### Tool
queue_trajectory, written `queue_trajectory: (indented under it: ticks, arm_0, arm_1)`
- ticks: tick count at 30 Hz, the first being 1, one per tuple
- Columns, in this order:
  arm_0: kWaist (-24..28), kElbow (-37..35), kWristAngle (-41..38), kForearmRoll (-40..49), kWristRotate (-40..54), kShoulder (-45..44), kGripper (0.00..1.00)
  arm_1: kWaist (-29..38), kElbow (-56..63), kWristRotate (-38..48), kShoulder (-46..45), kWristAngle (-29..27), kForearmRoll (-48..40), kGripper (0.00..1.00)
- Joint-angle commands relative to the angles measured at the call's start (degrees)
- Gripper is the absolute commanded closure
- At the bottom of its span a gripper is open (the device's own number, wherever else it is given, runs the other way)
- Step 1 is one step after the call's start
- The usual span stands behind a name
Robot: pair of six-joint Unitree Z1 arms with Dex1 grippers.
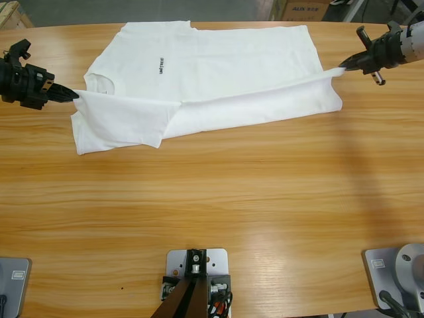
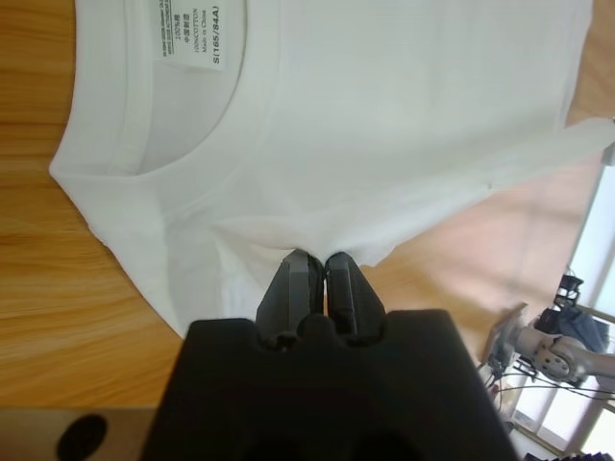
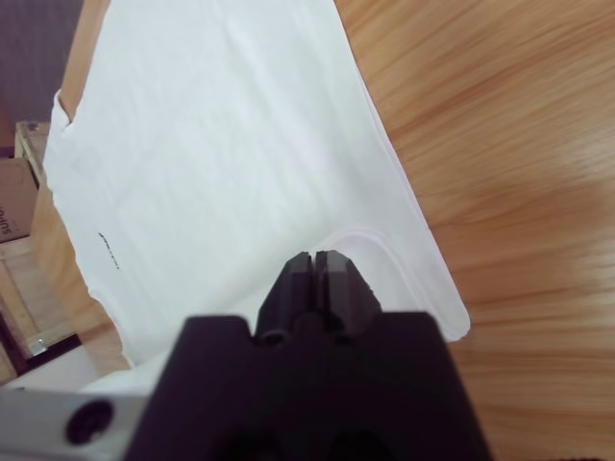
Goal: Fold clothes
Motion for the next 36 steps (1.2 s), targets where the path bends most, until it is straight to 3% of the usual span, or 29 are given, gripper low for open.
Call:
queue_trajectory:
  ticks: [1, 31, 34, 35, 36]
  arm_0:
    - [0.49, -0.71, 1.04, 0.30, 0.72, 4.00, 1.000]
    - [1.01, -1.10, 1.04, 0.30, 1.51, 5.32, 1.000]
    - [1.01, -1.01, 1.04, 0.36, 1.60, 5.32, 1.000]
    - [1.01, -1.01, 1.04, 0.37, 1.60, 5.32, 1.000]
    - [1.01, -1.01, 1.04, 0.39, 1.60, 5.32, 1.000]
  arm_1:
    - [0.66, -0.74, -0.74, 3.52, 0.70, 0.54, 1.000]
    - [1.66, -5.31, -0.81, 7.22, 2.09, 1.48, 0.989]
    - [1.92, -6.26, -1.23, 7.58, 2.09, 2.62, 0.290]
    - [2.01, -6.46, -1.36, 7.66, 2.05, 2.78, 0.102]
    - [2.10, -6.74, -1.46, 7.74, 2.02, 3.06, 0.011]
